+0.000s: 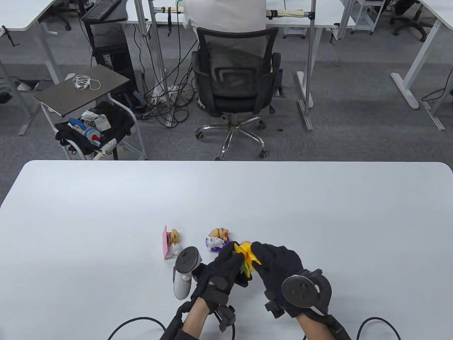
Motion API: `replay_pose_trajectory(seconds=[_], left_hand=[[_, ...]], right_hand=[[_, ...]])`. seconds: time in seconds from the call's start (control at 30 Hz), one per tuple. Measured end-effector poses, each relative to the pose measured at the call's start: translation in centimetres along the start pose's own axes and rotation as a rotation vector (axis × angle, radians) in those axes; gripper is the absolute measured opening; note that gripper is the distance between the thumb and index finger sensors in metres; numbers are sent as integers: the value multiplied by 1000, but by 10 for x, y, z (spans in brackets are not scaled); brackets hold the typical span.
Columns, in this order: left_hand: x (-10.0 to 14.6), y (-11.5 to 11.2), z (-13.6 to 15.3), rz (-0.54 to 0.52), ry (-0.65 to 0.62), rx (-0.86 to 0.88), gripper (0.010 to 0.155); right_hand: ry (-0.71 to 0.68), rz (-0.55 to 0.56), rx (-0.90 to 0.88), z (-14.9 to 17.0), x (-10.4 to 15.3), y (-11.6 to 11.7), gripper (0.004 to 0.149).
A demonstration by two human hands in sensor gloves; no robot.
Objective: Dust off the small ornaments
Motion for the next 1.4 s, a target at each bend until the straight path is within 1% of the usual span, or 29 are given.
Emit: replay_pose_trajectory(seconds=[0.03,0.1,0.17,0.23,0.3,0.33,0.37,0.4,0.47,0.53,0.57,0.6,0.63,0.73,0.8,0.83,0.93,0.97,1.03,1.07,1.17,1.2,1.23,1.27,1.3,1.33,1.37,1.4], left_hand=[[1,1,0,-26,35,-5,74],[3,6,-1,-101,10,-83,74],[6,13,-2,-146,21,-70,74],[7,16,1,-153,37,-38,75],[5,14,3,-121,59,-10,75],[4,12,2,-103,51,-17,75],[3,10,0,-100,26,-17,75],[2,10,-3,-101,18,-10,74],[3,13,-6,-130,12,-40,74],[6,20,-4,-164,20,-42,74],[7,21,-4,-166,35,-12,75],[7,22,-4,-162,32,4,75],[7,22,-4,-158,33,7,75],[6,16,-6,-149,52,-65,75],[4,10,-6,-137,57,-108,75],[3,6,-6,-118,56,-105,75],[2,-1,-4,-51,31,-47,76],[2,0,-2,-42,13,-1,73],[2,7,1,-50,0,99,61],[2,11,3,-44,-7,130,57],[4,17,5,-88,-8,118,50],[5,18,6,-106,-1,105,52],[6,19,7,-121,23,97,57],[6,19,9,-117,62,89,67],[6,19,12,-108,81,84,78],[5,17,15,-79,101,82,87],[5,14,17,-40,101,91,90],[3,9,19,13,93,133,91]], right_hand=[[-2,-3,76,-6,-1,2,47],[2,-43,152,-13,-2,3,46],[25,-140,219,-14,-3,6,46],[10,-118,175,-13,-2,7,46],[-4,-25,113,-12,0,6,48],[-13,3,93,-12,0,6,48],[-23,-40,81,-12,0,9,48],[-19,-60,84,-12,0,9,48],[-10,-110,91,-11,-3,10,48],[30,-203,82,-8,-5,10,47],[33,-172,52,-4,-5,9,47],[42,-105,21,-1,-4,7,48],[54,-76,-24,2,-4,6,50],[128,1,-183,10,-2,5,52],[176,-6,-235,15,-1,9,52],[200,-31,-253,18,0,12,52],[255,-32,-342,27,1,18,52],[277,-37,-384,33,2,18,52],[325,-15,-518,43,3,18,52],[353,-20,-584,46,3,17,52],[410,-58,-767,50,4,20,52],[407,-62,-808,50,4,21,52],[396,-69,-854,49,4,22,52],[376,-78,-903,46,3,22,52],[365,-70,-910,43,3,20,53],[318,-62,-867,39,2,17,54],[289,-69,-810,34,1,15,54],[260,-65,-713,29,1,13,55]])
Point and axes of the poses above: the tracker on the back of each hand, its own z axis roughly to the little-finger side, its own x axis roughly from the fingertips to the wrist, y = z × x, the point moved 1 cm from there along -x, roughly from the wrist to the fingertips, and after that the axes turned 2 degrees about -y, right-handed, at the moved point
